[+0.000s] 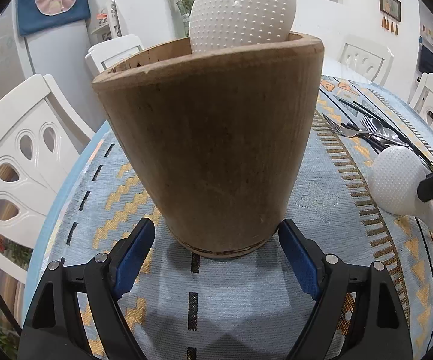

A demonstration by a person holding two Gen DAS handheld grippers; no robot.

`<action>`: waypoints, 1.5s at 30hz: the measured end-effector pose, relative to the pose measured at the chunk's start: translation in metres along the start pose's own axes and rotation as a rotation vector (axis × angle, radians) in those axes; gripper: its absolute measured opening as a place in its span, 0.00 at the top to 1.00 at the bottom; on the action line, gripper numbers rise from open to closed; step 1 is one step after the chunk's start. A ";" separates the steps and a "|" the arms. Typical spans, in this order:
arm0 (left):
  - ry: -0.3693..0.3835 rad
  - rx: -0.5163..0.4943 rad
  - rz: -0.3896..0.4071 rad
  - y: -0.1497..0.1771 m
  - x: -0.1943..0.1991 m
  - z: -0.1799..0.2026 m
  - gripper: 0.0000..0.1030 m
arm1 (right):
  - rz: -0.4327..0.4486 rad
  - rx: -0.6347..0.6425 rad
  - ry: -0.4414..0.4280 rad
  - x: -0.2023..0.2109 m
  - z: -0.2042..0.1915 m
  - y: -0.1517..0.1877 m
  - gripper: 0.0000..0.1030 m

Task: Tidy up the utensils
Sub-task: 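Grasp the dotted white spoon handle with the right tool, then lift the dotted white spoon with the right tool above the wooden cup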

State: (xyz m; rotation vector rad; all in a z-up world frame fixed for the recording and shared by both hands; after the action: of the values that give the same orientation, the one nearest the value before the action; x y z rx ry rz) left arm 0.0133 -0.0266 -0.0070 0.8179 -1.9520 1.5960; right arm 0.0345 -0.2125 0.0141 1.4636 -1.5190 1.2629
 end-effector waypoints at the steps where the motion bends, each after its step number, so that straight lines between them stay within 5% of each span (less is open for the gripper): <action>1: 0.000 0.001 0.000 0.000 0.000 0.000 0.18 | -0.003 0.011 -0.003 0.000 -0.005 0.000 0.75; 6: 0.001 0.004 -0.001 0.000 0.000 0.000 0.18 | -0.036 0.064 -0.075 -0.003 -0.020 0.002 0.75; 10: 0.002 0.006 -0.001 0.000 0.000 0.000 0.18 | -0.069 0.115 0.028 -0.014 -0.021 0.004 0.75; 23: 0.002 0.008 0.001 0.001 0.000 -0.001 0.18 | -0.148 0.172 0.034 -0.072 -0.043 -0.037 0.77; 25: 0.000 0.006 0.002 0.001 0.000 -0.001 0.18 | -0.131 0.189 0.048 -0.072 -0.048 -0.039 0.88; 28: -0.006 0.001 0.006 0.001 0.001 -0.001 0.18 | -0.062 0.220 0.039 -0.058 -0.058 -0.041 0.92; 45: 0.000 0.003 0.003 0.002 0.000 0.000 0.18 | 0.277 0.101 -0.046 0.057 -0.048 -0.029 0.92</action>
State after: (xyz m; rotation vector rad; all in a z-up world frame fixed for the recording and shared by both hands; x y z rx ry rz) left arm 0.0121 -0.0261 -0.0088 0.8163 -1.9518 1.6016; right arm 0.0471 -0.1837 0.0871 1.3870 -1.7571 1.4950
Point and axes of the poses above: each gripper's, at about its wrist camera, not at the fingertips, and x roughly against the way its jaws point, z to its right, y to its underside, the point moved 4 cm from there along -x, roughly the way its jaws point, and after that the axes turned 9 degrees about -y, right-handed, at the moved point
